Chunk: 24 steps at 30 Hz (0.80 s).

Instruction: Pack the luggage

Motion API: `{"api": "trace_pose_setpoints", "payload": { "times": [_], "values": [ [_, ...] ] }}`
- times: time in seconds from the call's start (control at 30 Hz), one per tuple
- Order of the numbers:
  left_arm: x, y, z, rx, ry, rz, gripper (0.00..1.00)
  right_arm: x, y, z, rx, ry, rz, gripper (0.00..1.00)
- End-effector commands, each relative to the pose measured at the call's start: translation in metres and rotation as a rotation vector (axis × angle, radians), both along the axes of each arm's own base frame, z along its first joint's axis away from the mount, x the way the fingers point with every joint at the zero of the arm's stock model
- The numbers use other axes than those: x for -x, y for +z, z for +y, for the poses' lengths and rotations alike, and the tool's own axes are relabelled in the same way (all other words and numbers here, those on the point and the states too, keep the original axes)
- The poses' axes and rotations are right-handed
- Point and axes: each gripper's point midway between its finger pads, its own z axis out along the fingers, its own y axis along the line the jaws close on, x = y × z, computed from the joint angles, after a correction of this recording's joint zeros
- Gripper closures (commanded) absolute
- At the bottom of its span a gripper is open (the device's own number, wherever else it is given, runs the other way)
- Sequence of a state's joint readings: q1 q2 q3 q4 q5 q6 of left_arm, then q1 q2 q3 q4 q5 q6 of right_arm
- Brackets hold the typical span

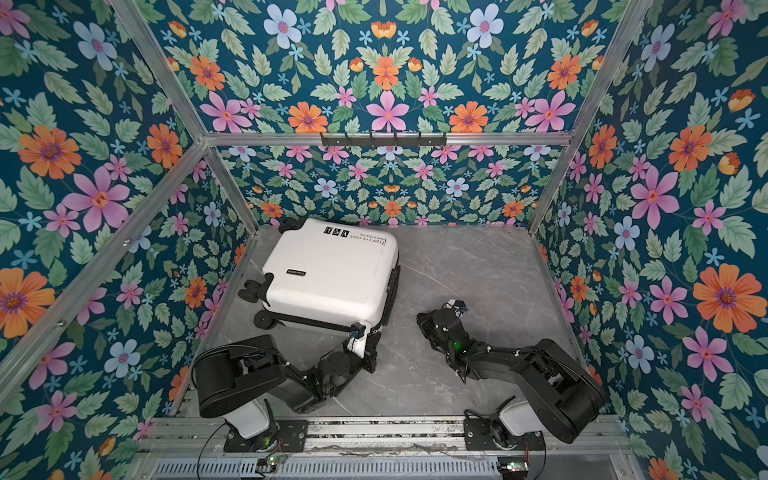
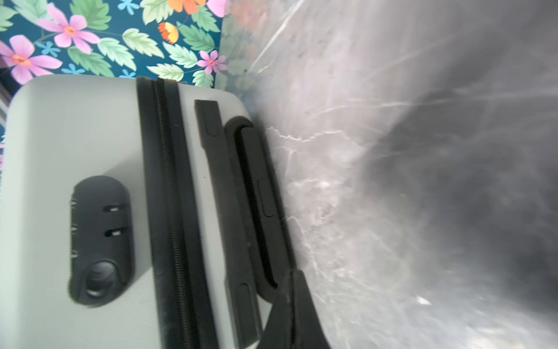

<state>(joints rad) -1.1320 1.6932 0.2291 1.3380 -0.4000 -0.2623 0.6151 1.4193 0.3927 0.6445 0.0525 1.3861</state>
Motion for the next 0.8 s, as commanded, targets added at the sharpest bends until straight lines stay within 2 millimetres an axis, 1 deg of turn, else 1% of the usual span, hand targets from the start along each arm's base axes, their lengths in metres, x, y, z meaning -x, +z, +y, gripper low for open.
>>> {"api": "trace_pose_setpoints", "payload": {
  "times": [0.0,0.03,0.07,0.1,0.13,0.2,0.23,0.3,0.37,0.43,0.5,0.63,0.77],
  "values": [
    [0.003,0.014,-0.003,0.092,-0.02,0.007,1.0,-0.016,0.017,0.016,0.016,0.092,-0.048,0.79],
    [0.004,0.014,-0.001,0.098,-0.016,0.013,0.99,-0.022,0.02,0.019,0.008,0.108,-0.05,0.69],
    [0.003,0.014,0.001,0.107,-0.001,0.023,0.73,-0.029,0.024,0.024,-0.004,0.127,-0.058,0.61],
    [0.002,0.014,0.005,0.11,0.021,0.032,0.49,-0.036,0.025,0.028,-0.015,0.146,-0.058,0.56],
    [0.003,0.014,0.007,0.104,0.036,0.034,0.34,-0.042,0.026,0.031,-0.021,0.157,-0.057,0.53],
    [0.007,0.016,0.013,0.094,0.052,0.03,0.15,-0.053,0.026,0.037,-0.029,0.179,-0.056,0.51],
    [0.009,0.018,0.016,0.094,0.052,0.029,0.01,-0.058,0.024,0.041,-0.036,0.188,-0.052,0.51],
    [0.012,0.023,0.021,0.093,0.056,0.035,0.0,-0.067,0.015,0.049,-0.048,0.21,-0.043,0.51],
    [0.013,0.027,0.027,0.088,0.076,0.058,0.0,-0.074,0.013,0.056,-0.062,0.23,-0.043,0.51],
    [0.011,0.029,0.038,0.061,0.136,0.099,0.0,-0.079,0.009,0.062,-0.078,0.238,-0.042,0.51],
    [0.009,0.034,0.054,0.046,0.214,0.148,0.0,-0.083,0.008,0.066,-0.101,0.241,-0.05,0.51],
    [0.014,0.06,0.081,0.107,0.274,0.177,0.0,-0.089,0.009,0.07,-0.111,0.243,-0.069,0.5],
    [0.014,0.084,0.118,0.153,0.378,0.199,0.01,-0.097,0.014,0.076,-0.119,0.257,-0.103,0.5]
  ]
}}
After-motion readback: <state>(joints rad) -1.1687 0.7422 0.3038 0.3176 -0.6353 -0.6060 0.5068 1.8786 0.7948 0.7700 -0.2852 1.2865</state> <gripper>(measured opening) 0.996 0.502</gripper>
